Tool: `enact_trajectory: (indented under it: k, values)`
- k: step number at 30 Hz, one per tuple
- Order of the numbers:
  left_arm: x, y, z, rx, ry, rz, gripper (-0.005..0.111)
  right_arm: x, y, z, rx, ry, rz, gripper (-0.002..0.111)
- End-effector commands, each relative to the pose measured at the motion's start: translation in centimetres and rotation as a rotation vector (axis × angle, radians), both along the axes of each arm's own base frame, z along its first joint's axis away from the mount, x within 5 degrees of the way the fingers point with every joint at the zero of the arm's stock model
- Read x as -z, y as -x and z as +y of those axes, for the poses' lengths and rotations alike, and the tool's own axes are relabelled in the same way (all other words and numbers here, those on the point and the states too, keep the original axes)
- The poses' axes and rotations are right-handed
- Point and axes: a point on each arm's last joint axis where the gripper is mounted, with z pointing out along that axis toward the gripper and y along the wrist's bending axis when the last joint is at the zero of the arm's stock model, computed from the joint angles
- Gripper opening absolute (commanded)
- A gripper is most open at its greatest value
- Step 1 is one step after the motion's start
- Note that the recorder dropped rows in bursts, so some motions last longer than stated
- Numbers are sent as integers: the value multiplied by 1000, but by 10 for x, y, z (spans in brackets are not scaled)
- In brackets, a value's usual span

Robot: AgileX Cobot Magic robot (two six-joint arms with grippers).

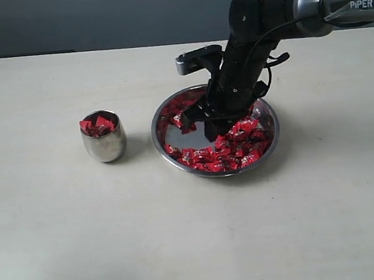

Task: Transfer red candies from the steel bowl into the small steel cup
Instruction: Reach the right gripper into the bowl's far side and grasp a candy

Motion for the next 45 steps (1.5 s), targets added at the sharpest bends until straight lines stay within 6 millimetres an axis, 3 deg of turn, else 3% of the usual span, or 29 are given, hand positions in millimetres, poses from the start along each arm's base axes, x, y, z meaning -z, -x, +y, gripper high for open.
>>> enact_trajectory:
  k: [1,5,15,26,30,34,45]
  values:
    - [-1,0,-1,10,7,-12,0,-3,5,10,-82,-103,21,26]
    - [-1,0,-1,10,7,-12,0,3,6,11,-88,-111,41,41]
    - [-1,0,-1,10,7,-12,0,33,4,13,-74,-88,99,40]
    - [-1,0,-1,10,7,-12,0,38,0,14,-56,-95,65,40]
    - [-1,0,-1,10,7,-12,0,37,-2,14,-48,-99,46,26]
    - [-1,0,-1,10,7,-12,0,37,-3,14,-44,-101,34,1]
    - [-1,0,-1,10,7,-12,0,28,-4,14,-46,-108,9,-1]
